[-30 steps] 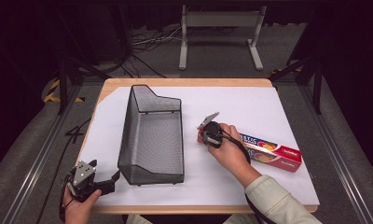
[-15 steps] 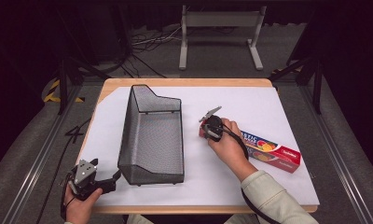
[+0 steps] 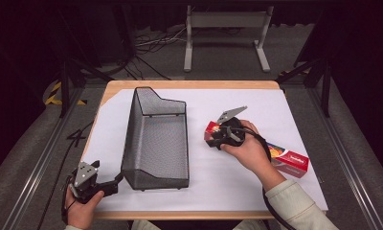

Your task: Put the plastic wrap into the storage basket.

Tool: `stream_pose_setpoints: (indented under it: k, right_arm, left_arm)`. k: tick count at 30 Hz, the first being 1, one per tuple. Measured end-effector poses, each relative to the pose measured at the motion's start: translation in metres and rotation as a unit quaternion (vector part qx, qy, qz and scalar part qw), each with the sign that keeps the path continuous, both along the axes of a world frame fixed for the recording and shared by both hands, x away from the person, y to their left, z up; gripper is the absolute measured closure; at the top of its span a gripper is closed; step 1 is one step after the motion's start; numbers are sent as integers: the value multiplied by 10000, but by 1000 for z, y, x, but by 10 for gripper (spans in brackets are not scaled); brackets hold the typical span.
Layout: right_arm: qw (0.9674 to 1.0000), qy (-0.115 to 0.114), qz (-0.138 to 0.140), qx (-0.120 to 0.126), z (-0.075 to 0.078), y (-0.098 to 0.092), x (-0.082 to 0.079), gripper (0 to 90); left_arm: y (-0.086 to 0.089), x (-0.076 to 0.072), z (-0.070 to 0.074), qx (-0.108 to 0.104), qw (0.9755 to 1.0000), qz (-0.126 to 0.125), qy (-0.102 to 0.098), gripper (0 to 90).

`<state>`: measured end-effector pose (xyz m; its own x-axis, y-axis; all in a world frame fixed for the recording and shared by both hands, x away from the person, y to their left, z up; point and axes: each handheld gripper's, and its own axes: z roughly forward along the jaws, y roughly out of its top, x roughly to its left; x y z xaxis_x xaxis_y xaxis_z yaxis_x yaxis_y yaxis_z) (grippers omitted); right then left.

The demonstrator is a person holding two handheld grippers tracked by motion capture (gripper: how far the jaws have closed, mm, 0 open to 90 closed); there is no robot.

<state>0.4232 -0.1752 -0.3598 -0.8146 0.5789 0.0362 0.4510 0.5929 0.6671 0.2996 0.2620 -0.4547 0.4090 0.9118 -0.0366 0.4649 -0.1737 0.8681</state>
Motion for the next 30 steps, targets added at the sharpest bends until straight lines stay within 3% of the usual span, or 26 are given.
stream_pose_setpoints:
  k: [3, 8, 15, 22, 30]
  right_arm:
    - [9995, -84, 57, 315, 8, -10, -5, 465]
    - [9985, -350, 79, 404, 19, -24, -11, 391]
    - [9974, -613, 35, 368, 33, -47, -20, 325]
    - [9964, -746, -204, 347, 39, -69, -25, 278]
    - [9936, -888, -590, 374, 44, -106, -31, 244]
  left_arm:
    - [0, 0, 2, 63, 9999, 38, -77, 59]
    - [0, 1, 3, 63, 9999, 37, -117, 58]
    - [0, 1, 4, 34, 9999, 56, -146, 58]
    - [0, 1, 4, 27, 9998, 82, -174, 58]
    - [0, 0, 3, 14, 9998, 100, -159, 57]
